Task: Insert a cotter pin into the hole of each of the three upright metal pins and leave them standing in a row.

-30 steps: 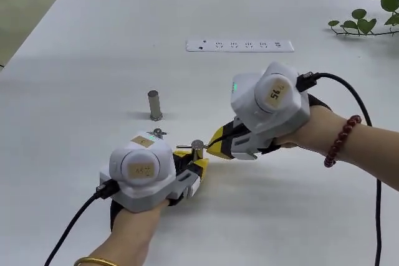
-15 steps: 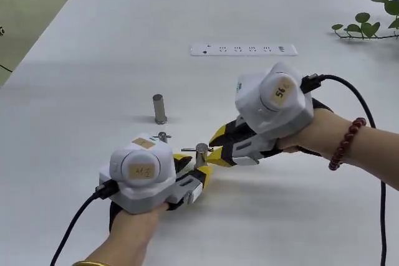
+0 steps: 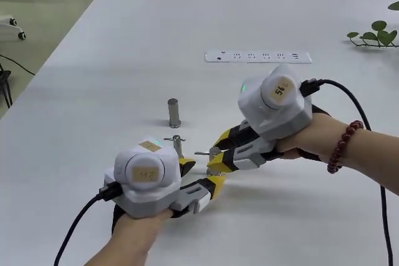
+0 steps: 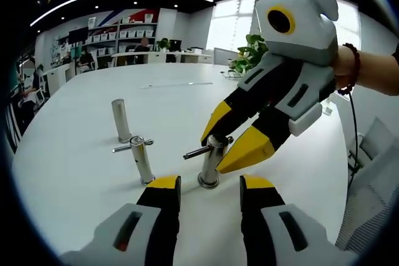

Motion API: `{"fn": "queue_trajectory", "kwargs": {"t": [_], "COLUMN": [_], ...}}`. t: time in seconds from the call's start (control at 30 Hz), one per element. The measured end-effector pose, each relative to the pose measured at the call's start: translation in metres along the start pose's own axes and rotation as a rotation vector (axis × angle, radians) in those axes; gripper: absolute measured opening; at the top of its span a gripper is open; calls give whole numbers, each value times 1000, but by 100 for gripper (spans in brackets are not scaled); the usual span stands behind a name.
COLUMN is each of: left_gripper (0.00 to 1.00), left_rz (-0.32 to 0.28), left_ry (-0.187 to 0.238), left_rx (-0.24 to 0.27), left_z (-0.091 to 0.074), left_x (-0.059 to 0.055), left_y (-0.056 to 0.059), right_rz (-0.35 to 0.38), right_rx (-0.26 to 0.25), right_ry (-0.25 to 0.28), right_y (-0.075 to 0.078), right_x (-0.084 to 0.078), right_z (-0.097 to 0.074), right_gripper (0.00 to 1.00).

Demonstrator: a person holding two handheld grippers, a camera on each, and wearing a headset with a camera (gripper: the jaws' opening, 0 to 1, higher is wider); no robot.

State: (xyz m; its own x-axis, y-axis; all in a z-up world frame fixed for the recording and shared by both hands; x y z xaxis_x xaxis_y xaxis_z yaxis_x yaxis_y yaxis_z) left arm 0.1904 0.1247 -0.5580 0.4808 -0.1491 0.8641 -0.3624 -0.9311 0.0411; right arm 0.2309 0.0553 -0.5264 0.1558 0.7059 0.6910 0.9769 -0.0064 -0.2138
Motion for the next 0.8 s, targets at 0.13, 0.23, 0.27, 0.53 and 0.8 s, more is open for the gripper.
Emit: {"fn": "queue_trajectory", "kwargs": {"t": [0.13, 0.23, 0.27, 0.53, 0.8], "left_gripper": [37, 38, 38, 42, 48], "left_rz": [7, 11, 9, -31, -39], "left_ry": [0, -2, -4, -14, -4], "left_rx": [-15, -15, -14, -12, -7], "left_z": [-4, -6, -8, -23, -29], "left_x": [0, 0, 0, 1, 5], "left_y": [0, -1, -1, -8, -10], "right_rz": [-1, 5, 6, -18, 6], "right_rx": [-3, -3, -3, 0, -13], "right_ry": [-5, -9, -7, 5, 27], "right_y": [4, 6, 6, 6, 6], "right_x": [-1, -3, -3, -4, -3], "right_z": [2, 2, 2, 1, 0], "right_gripper": [11, 9, 9, 9, 8]}}
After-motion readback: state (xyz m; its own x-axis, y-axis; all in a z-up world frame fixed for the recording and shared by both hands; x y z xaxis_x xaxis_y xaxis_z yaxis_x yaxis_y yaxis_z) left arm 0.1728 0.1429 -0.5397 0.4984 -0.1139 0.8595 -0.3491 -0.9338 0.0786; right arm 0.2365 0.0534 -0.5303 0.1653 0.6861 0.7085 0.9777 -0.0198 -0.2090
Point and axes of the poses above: the centre of the closed fingertips' face, and the gripper's own axes: z roughly forward along the fingers, y roughly to its right, x roughly out of its top, the point moved 6 cm from there along -z, roughly backward along the fingers, and after that the axes turned 15 degrees about x, right-handed, at the moved point
